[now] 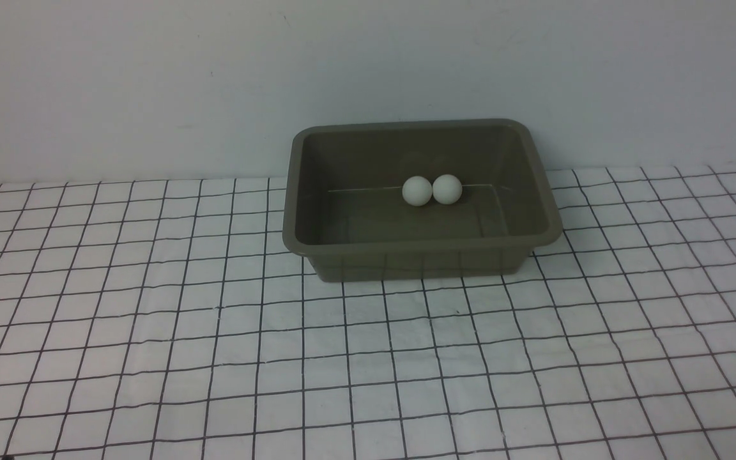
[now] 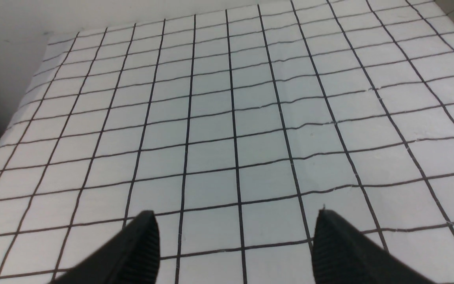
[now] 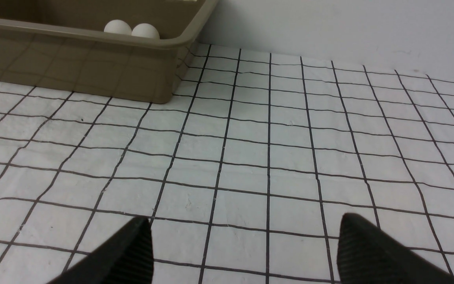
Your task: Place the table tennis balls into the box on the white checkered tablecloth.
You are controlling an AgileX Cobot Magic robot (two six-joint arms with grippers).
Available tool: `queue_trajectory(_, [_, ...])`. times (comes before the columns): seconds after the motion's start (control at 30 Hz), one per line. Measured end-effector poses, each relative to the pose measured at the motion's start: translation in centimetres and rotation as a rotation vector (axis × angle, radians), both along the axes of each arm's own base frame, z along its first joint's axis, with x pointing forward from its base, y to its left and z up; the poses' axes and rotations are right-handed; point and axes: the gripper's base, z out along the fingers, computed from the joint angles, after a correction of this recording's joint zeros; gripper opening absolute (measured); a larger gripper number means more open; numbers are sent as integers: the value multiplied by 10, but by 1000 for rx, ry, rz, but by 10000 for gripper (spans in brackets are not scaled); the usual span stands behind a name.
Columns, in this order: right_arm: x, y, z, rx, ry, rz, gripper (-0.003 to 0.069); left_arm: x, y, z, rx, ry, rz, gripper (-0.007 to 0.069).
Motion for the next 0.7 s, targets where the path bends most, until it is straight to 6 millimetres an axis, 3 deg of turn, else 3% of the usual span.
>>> queue_trajectory(0.7, [0, 0, 0, 0, -1, 0, 568, -1, 0, 2, 1, -33, 0, 468])
